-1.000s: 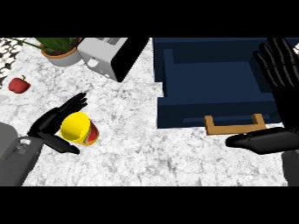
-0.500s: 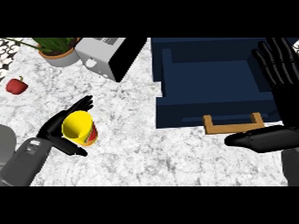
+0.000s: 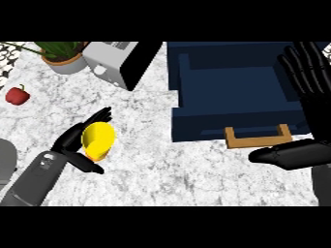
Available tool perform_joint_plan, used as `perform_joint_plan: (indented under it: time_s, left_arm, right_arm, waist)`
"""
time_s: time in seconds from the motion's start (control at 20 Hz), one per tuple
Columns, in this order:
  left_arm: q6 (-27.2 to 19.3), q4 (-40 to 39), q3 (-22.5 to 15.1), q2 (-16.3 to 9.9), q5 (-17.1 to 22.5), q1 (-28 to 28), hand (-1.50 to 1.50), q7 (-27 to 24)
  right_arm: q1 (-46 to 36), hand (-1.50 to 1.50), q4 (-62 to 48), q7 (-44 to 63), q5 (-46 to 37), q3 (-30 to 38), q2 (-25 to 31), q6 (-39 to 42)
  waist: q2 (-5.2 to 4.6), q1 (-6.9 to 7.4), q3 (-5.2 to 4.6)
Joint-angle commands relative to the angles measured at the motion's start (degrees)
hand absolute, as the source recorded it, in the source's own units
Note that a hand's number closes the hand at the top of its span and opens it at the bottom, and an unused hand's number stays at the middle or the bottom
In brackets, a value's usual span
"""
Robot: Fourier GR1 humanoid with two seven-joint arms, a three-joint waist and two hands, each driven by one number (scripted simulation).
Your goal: Pick up the cup, place it into the drawer and close the drawer
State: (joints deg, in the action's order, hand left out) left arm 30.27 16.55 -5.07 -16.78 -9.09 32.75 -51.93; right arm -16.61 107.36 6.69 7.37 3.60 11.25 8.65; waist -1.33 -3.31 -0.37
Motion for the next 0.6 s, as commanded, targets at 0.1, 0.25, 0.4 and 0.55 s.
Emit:
perform_joint_plan:
  time_s: [0.1,0.25,0.4,0.55]
  left_arm:
    - [11.62,-1.90,-1.29,2.57,0.32,-1.26,-1.50,-8.37]
    - [16.58,-1.05,-1.54,3.53,1.72,0.93,1.50,-5.91]
    - [9.50,2.63,-1.63,2.68,1.33,-1.15,1.50,-13.31]
    - [-0.32,3.50,-0.61,3.55,1.22,-1.36,1.50,-16.36]
  right_arm:
    - [0.52,-1.50,-0.09,-0.22,0.35,0.57,0.73,0.80]
    - [-1.99,-1.50,-0.47,2.01,-0.02,0.43,1.04,0.05]
    - [-1.21,-1.50,-1.52,-0.03,0.19,1.76,1.45,0.47]
    - [0.64,-1.50,-1.46,-0.57,0.72,1.89,2.17,1.96]
  waist:
    - [-0.21,-0.39,-0.09]
    - [0.08,0.11,-0.08]
    - [-0.15,0.39,-0.14]
    - [0.02,0.36,-0.04]
